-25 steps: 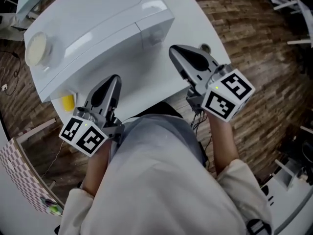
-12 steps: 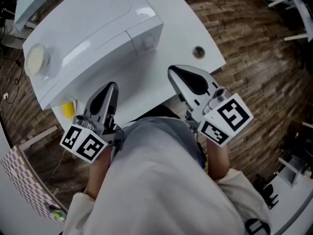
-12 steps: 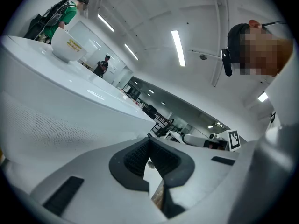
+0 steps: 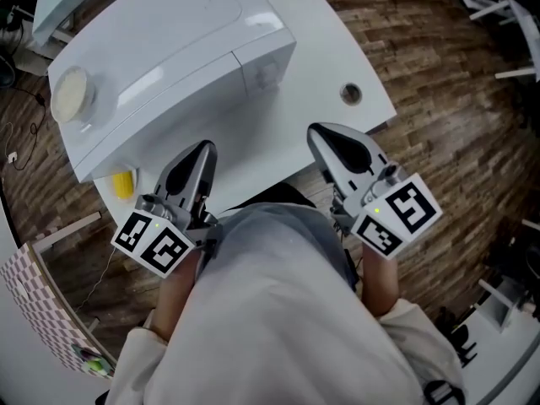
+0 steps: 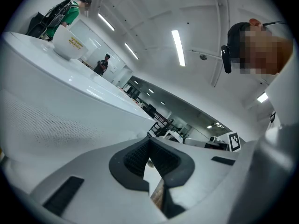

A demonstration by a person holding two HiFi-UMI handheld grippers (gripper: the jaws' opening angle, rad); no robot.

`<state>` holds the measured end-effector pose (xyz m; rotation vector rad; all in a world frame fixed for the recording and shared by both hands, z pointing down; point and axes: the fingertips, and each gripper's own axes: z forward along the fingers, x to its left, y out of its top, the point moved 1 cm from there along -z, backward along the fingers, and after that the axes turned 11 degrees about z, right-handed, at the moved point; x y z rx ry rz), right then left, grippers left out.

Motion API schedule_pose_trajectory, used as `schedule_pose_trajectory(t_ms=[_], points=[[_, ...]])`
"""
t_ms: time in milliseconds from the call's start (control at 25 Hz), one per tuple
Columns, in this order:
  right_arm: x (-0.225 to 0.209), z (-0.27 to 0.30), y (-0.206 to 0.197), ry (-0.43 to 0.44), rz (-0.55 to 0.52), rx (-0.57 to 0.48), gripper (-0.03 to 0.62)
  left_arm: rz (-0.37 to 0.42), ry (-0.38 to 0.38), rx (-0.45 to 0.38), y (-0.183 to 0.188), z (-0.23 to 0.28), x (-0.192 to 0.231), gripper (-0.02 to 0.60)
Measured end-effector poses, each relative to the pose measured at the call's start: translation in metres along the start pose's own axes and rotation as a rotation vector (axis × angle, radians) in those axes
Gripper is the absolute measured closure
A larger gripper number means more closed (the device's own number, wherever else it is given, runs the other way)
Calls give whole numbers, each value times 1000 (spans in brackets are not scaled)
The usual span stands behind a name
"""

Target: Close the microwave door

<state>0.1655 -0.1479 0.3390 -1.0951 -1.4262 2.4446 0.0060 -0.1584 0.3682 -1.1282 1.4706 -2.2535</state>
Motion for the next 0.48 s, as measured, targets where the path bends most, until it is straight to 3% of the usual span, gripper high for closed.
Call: schedule_pose_trajectory(t_ms=[480], points=[[0,-1,-3,-10,23,-11,571,-10,3,7,-4,-3,8,565]])
